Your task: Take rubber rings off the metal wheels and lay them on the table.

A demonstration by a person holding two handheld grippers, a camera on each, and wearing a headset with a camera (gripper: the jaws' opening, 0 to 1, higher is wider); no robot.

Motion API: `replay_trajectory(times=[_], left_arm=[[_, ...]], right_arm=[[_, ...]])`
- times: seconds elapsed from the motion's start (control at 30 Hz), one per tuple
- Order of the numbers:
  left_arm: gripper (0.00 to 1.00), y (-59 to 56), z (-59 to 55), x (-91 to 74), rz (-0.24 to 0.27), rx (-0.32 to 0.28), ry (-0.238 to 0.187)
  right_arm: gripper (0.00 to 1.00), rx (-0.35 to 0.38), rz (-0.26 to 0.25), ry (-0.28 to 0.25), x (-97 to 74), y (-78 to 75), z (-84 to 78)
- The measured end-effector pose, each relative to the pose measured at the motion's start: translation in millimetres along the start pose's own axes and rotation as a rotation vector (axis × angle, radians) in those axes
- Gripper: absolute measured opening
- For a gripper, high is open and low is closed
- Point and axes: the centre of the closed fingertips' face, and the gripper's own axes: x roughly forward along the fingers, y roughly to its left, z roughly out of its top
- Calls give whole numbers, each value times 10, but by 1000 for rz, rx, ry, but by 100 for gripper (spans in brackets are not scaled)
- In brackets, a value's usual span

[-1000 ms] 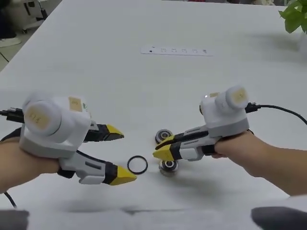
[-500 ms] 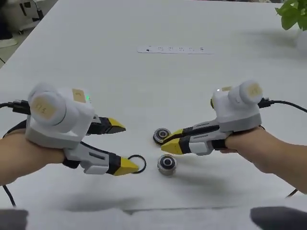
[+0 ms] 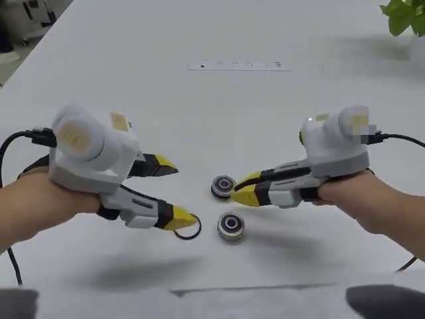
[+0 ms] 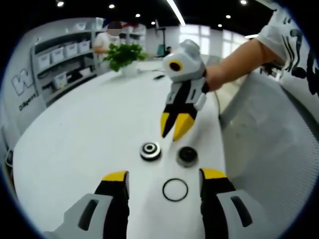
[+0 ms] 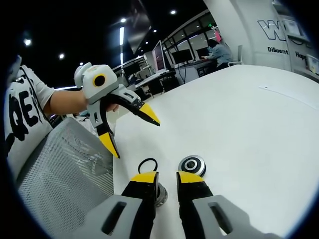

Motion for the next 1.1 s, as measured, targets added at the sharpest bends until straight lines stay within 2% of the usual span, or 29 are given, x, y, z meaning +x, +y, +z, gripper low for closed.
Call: replay_trajectory(times=[0.57,1.1], left_arm=[[54,151,-26,136,7,-9,14],[50,234,-38,265,-2,-22,19]], right_arm=[[16,-39,-79,14,-38,-283,-76],[16,-49,-73,27,40,-349,-135]])
